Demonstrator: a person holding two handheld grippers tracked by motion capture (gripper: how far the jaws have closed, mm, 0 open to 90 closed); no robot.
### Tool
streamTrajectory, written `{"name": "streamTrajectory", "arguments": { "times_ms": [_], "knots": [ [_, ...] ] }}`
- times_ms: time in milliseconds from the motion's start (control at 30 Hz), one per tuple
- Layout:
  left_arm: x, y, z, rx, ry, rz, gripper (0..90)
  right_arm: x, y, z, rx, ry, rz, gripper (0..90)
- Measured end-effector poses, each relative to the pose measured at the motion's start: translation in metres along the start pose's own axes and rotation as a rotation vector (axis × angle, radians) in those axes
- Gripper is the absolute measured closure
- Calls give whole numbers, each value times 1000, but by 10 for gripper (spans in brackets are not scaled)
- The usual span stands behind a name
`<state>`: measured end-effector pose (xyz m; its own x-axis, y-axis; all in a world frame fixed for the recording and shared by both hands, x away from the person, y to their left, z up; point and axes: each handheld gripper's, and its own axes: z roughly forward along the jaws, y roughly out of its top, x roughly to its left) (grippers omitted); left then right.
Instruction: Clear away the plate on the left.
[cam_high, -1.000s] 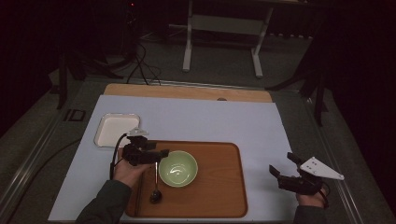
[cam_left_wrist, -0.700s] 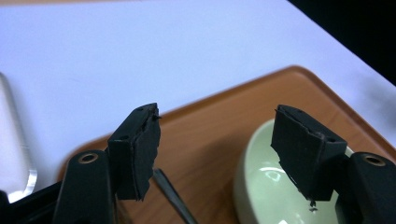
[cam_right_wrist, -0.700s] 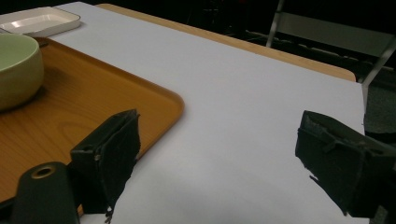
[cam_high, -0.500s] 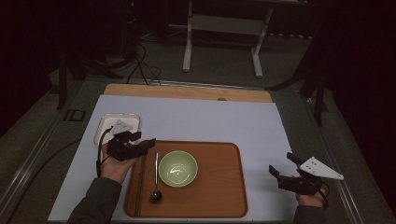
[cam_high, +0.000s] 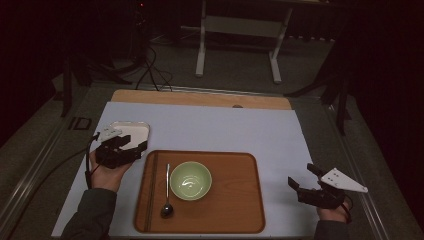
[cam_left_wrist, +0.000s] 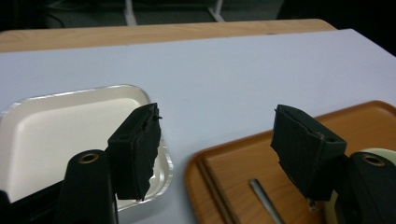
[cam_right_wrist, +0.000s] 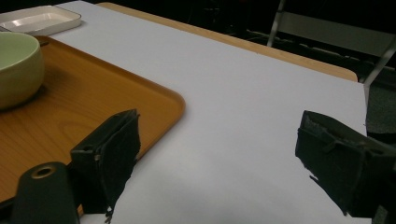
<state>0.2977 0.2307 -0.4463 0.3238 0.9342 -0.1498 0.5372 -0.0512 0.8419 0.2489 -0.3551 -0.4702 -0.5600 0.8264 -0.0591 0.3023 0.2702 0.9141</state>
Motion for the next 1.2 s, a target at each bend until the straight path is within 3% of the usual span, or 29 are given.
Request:
{"name": "streamTrajectory", "arguments": {
  "times_ms": [267, 467, 633, 800, 833, 1100, 1200],
  "knots": [
    [11, 0, -5, -35, 66, 17, 332, 0, 0, -1, -2, -3, 2, 137],
    [24, -1, -7, -64, 109, 0, 320, 1, 0, -1, 2, -1, -1, 137],
    [33, -3, -9, -66, 146, -7, 329, 0, 0, -1, 0, -1, 2, 137],
    [49, -9, -4, -32, 227, -1, 356, 1, 0, 0, 1, 2, 2, 137],
    [49, -9, -4, -32, 227, -1, 358, 1, 0, 0, 1, 2, 2, 137],
    [69, -23, -2, -27, 285, -54, 418, 0, 0, 1, 5, 2, 4, 137],
    [79, -28, 2, -24, 296, -98, 456, 1, 0, 1, 5, 4, 0, 136]
  ]
}}
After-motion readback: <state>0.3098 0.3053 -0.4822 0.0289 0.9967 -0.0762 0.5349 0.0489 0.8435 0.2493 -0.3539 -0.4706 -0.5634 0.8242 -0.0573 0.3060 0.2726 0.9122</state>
